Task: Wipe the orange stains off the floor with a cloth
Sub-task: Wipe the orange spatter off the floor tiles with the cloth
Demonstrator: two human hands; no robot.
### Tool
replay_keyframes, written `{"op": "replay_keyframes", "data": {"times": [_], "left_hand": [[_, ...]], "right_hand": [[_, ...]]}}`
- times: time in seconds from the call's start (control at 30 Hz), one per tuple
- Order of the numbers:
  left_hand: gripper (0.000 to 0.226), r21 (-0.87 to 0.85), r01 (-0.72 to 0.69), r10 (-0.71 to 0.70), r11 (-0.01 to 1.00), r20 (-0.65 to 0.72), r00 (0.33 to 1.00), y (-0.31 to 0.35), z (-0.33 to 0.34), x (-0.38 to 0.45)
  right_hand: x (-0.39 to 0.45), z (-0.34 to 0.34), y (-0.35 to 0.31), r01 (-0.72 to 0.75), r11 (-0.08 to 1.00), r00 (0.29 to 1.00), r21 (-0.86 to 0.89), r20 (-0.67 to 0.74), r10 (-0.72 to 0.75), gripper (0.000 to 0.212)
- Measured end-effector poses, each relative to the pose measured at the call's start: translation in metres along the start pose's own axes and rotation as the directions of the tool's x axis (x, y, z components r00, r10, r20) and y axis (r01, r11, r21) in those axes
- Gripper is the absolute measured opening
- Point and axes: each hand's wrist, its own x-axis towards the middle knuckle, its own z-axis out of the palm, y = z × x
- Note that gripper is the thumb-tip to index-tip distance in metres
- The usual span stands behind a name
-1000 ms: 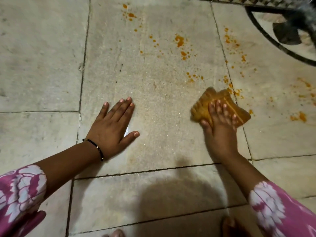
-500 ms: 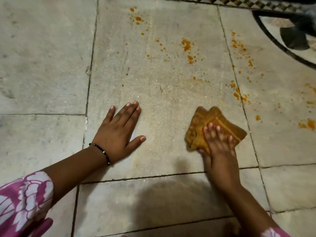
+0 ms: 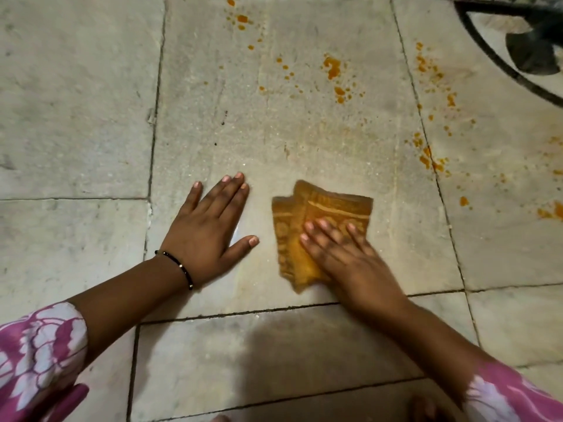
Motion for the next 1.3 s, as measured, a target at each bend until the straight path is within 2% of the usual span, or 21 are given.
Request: {"op": "replay_keyframes", "data": {"times": [0.07,0.13,0.23,0.3,0.43,0.53,0.6,0.67,0.73,0.87,0.9,0.93,1.0,1.07,1.13,1.23,1.3], "left_hand": [[0.078,-0.002,0.001,-0.001,1.0,0.002,1.0,0.0,0.0,-0.001],[0.078,-0.006,0.003,-0.003,1.0,0.001,1.0,-0.001,0.0,-0.001],[0.078,-0.004,0.011,-0.011,1.0,0.004,1.0,0.0,0.0,-0.002],[0.078,0.002,0.008,-0.008,1.0,0.001,1.0,0.0,-0.001,-0.002],[0.07,-0.02,-0.007,0.007,1.0,-0.017,1.0,-0.002,-0.002,-0.001],[0.07,-0.02,0.013,-0.013,1.0,-0.015,1.0,-0.004,-0.001,-0.001],[0.069,-0.018,0.008,-0.009,1.0,-0.016,1.0,-0.004,0.0,-0.002],[0.068,-0.019,0.006,-0.007,1.0,-0.016,1.0,-0.003,0.0,-0.002],[0.068,-0.018,0.005,-0.005,1.0,-0.021,1.0,-0.004,0.0,-0.001],[0.069,-0.022,0.022,-0.023,1.0,-0.037,0.999,0.0,0.0,0.0],[0.069,-0.019,0.026,-0.027,0.999,-0.036,0.999,0.001,-0.001,0.0],[0.069,-0.016,0.031,-0.032,0.999,-0.035,0.999,0.002,0.0,0.0],[0.069,-0.006,0.038,-0.038,0.999,-0.036,0.999,0.003,0.0,-0.002],[0.07,-0.006,0.034,-0.034,0.999,-0.035,0.999,0.001,0.0,0.0],[0.07,-0.002,0.029,-0.029,1.0,-0.03,0.999,-0.001,0.0,0.0],[0.069,0.001,0.021,-0.021,1.0,-0.017,1.0,-0.002,0.002,-0.001],[0.069,-0.011,0.021,-0.021,1.0,-0.013,1.0,-0.002,0.001,-0.002]], "right_hand": [[-0.029,-0.007,0.044,0.026,0.998,0.998,-0.057,0.056,-0.023,0.065],[-0.041,-0.02,0.077,-0.082,0.995,0.994,-0.064,0.073,0.087,0.068],[-0.034,-0.023,0.053,-0.218,0.975,0.976,0.034,0.001,0.218,0.064],[-0.014,-0.01,0.008,-0.18,0.981,0.974,0.073,-0.13,0.188,0.058],[0.076,0.002,-0.035,-0.058,0.988,0.965,0.14,-0.247,0.092,0.058],[0.14,-0.017,-0.003,-0.109,0.984,0.976,0.14,-0.171,0.133,0.063],[0.154,-0.023,0.043,-0.208,0.964,0.964,0.168,-0.134,0.231,0.06],[0.135,-0.026,0.085,-0.343,0.916,0.916,0.208,-0.142,0.375,0.057],[0.094,-0.03,0.101,-0.482,0.841,0.834,0.245,-0.163,0.526,0.056],[0.034,-0.017,0.038,-0.617,0.714,0.685,0.33,-0.221,0.694,0.06],[0.032,-0.011,0.01,-0.62,0.717,0.684,0.318,-0.229,0.693,0.062],[0.036,-0.001,-0.017,-0.603,0.748,0.715,0.277,-0.23,0.661,0.065],[0.06,0.011,-0.061,-0.483,0.842,0.815,0.24,-0.229,0.533,0.066],[0.098,0.002,-0.07,-0.365,0.897,0.869,0.25,-0.253,0.425,0.058],[0.129,-0.018,-0.045,-0.31,0.931,0.915,0.192,-0.206,0.347,0.059],[0.137,-0.034,0.021,-0.365,0.902,0.911,0.232,-0.111,0.397,0.065],[0.113,-0.036,0.051,-0.434,0.848,0.854,0.305,-0.161,0.495,0.062]]}}
